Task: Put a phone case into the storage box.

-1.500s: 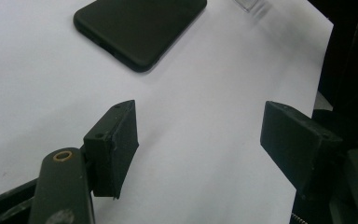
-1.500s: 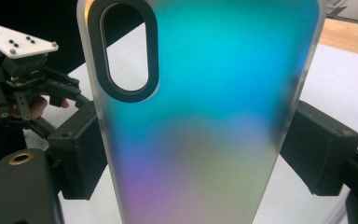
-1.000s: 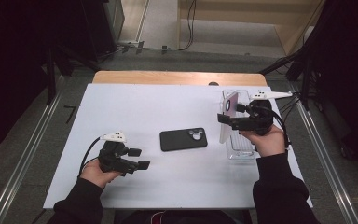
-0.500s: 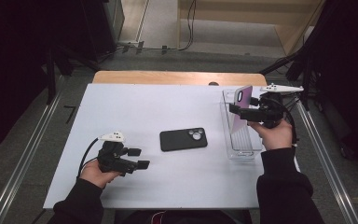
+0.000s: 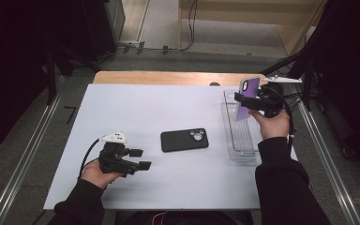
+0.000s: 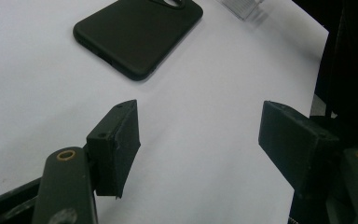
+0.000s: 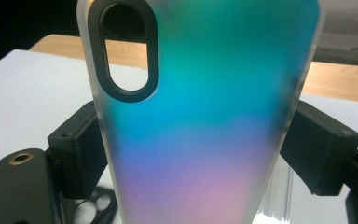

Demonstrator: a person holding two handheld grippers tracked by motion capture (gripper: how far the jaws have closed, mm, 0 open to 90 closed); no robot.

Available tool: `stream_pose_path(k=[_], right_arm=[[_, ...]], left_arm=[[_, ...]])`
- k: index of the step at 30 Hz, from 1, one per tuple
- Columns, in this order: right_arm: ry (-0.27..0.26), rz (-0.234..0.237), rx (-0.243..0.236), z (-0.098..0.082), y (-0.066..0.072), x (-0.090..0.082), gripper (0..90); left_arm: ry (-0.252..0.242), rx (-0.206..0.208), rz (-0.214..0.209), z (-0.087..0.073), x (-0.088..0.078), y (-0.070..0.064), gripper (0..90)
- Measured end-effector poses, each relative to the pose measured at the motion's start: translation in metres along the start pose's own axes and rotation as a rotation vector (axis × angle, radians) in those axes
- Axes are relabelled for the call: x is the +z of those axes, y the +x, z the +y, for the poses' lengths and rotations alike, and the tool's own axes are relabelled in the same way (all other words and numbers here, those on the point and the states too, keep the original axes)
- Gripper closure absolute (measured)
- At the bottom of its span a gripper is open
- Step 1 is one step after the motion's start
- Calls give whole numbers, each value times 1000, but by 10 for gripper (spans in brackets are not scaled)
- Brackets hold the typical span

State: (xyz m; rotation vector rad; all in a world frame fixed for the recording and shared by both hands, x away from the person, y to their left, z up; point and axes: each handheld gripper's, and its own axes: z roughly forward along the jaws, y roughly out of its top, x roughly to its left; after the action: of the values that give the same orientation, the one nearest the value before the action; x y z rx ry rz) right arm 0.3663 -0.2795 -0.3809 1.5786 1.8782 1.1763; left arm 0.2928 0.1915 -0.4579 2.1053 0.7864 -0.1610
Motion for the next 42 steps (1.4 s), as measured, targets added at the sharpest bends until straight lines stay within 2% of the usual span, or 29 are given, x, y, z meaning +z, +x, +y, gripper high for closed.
stream_pose_path(k=[9, 12, 14, 20, 26, 30, 33, 36, 38, 42], right_arm=[[-14, -55, 37, 9, -6, 22, 147], [12, -90, 46, 11, -8, 32, 147], [9, -97, 64, 11, -11, 38, 147], [11, -179, 57, 10, -16, 57, 147], [9, -198, 89, 6, -25, 73, 146], [-7, -219, 86, 6, -28, 81, 146], [3, -227, 81, 6, -28, 87, 145], [-11, -233, 96, 6, -30, 94, 145], [-4, -251, 96, 5, -30, 99, 145], [2, -253, 95, 3, -30, 109, 144]], left_arm=[[-2, 1, 1, 0, 0, 0, 295], [-5, 0, -1, 0, 0, 0, 295], [-5, 2, -3, 0, -1, 0, 295], [-9, 5, -7, 0, 0, -1, 295], [-10, 12, -17, 1, -1, -2, 295], [-7, 16, -18, 1, 0, -3, 295], [-10, 17, -22, 1, 0, -5, 295], [-10, 27, -26, 2, -1, -7, 295], [-7, 31, -28, 2, 0, -7, 295], [-5, 29, -31, 2, 0, -7, 295]])
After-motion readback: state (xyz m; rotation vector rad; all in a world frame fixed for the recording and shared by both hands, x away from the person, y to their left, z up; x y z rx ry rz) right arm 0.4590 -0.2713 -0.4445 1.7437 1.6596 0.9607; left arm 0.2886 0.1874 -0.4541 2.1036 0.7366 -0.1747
